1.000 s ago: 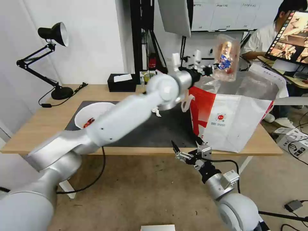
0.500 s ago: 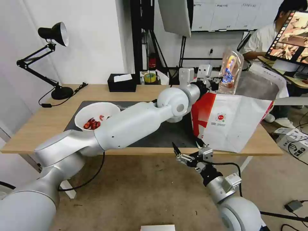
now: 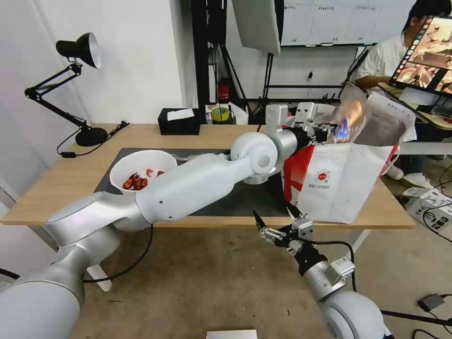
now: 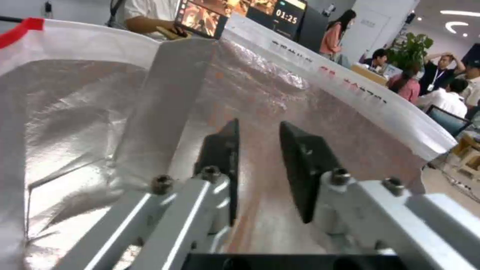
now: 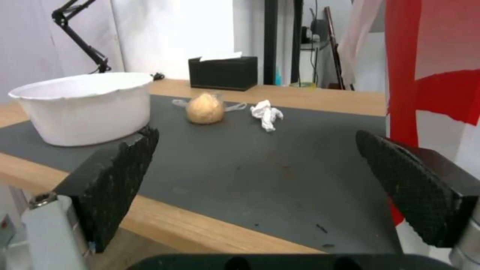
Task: Pick up the trash from the table and place it into the takeout bag.
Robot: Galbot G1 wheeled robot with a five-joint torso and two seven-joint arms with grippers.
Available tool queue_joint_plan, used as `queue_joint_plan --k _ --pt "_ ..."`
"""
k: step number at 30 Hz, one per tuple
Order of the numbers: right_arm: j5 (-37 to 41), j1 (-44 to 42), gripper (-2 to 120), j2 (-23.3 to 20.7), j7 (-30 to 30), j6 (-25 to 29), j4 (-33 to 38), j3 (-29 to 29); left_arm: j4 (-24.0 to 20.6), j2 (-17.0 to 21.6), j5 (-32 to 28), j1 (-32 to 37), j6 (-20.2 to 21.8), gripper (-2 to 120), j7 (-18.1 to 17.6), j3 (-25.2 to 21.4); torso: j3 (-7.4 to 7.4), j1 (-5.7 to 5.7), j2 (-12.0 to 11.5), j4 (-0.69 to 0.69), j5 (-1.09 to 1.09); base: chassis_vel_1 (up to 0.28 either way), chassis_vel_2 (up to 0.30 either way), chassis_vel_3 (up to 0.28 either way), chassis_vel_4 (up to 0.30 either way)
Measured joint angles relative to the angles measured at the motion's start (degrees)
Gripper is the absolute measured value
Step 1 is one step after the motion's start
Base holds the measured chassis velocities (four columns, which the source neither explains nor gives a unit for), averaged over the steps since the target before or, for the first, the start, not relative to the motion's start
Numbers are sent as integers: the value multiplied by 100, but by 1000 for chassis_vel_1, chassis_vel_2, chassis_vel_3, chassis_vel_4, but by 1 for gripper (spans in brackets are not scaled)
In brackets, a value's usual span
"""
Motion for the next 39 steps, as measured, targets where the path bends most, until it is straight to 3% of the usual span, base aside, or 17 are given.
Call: queue_joint_plan --k 8,9,18,24,27,29,31,33,35,39 --pt "-44 -52 100 39 2 3 32 1 -71 214 87 32 -152 67 121 -117 0 0 0 0 0 0 0 0 0" --pt "-44 -52 100 39 2 3 32 1 -71 214 87 32 -152 67 121 -117 0 0 0 0 0 0 0 0 0" --pt "-235 -157 100 80 -17 225 80 159 -654 1142 1000 146 -822 98 521 -200 0 0 0 0 -1 0 0 0 0" --pt "-407 -104 100 83 -24 387 -16 164 -968 1659 1441 551 -1127 100 523 -396 0 0 0 1 -2 0 0 0 0" --pt "-538 -53 100 76 -7 606 -103 170 -1146 2074 2000 1086 -1761 100 519 -501 0 0 0 0 -2 0 0 0 0" --pt "-564 -27 100 76 18 681 -132 166 -1196 2171 2144 1240 -1872 100 512 -571 0 0 0 0 -2 0 0 0 0" --pt "-733 74 100 75 126 997 -244 172 -1483 2514 2442 1814 -2007 100 465 -1040 1 0 0 2 -2 0 0 0 0" --pt "-767 91 100 75 159 1063 -265 174 -1553 2582 2499 1950 -2013 100 456 -1169 0 0 0 1 -1 0 0 0 0" --pt "-814 125 100 68 299 1208 -302 172 -1801 2882 2826 2597 -2020 100 420 -1745 0 0 0 1 -2 0 0 0 0" --pt "-816 128 100 68 447 1341 -326 110 -1969 3199 3382 3419 -2146 100 395 -2276 0 0 1 2 -3 0 0 0 0"
